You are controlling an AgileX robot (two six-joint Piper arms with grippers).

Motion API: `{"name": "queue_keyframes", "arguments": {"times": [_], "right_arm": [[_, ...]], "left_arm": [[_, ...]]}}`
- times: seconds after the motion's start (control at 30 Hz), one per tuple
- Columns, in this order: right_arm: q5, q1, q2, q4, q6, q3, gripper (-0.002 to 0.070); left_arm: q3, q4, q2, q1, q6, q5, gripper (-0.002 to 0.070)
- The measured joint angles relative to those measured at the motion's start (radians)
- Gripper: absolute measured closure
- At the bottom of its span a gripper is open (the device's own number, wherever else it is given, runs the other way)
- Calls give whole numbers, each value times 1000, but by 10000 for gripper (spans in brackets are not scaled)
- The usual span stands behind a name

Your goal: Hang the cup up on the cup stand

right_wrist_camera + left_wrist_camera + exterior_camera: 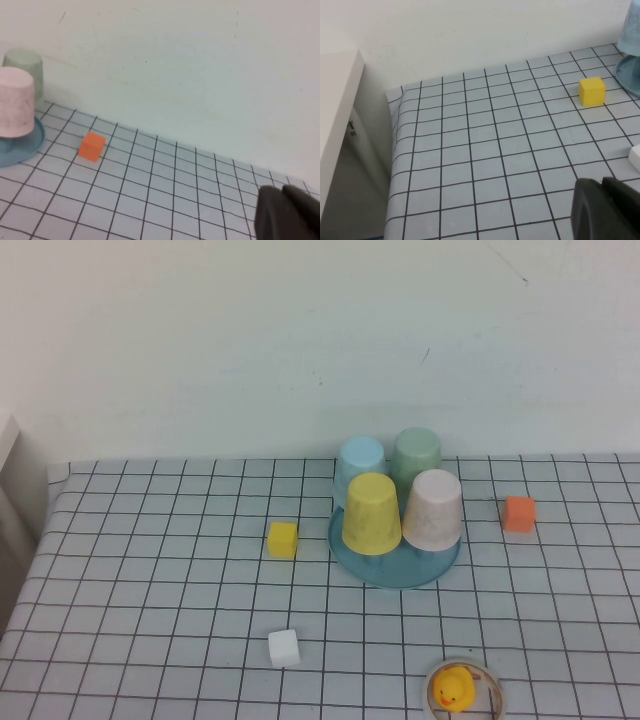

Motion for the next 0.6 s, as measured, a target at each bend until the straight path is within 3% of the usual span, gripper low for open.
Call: {"name": "queue_keyframes", "arguments": {"times": [0.33,0.6], "right_arm": [[-106,-3,0,198,-79,61,678],[-17,-3,0,211,-79,81,678]], "left_arm": [[0,0,0,0,0,0,675],[0,0,0,0,0,0,675]]}}
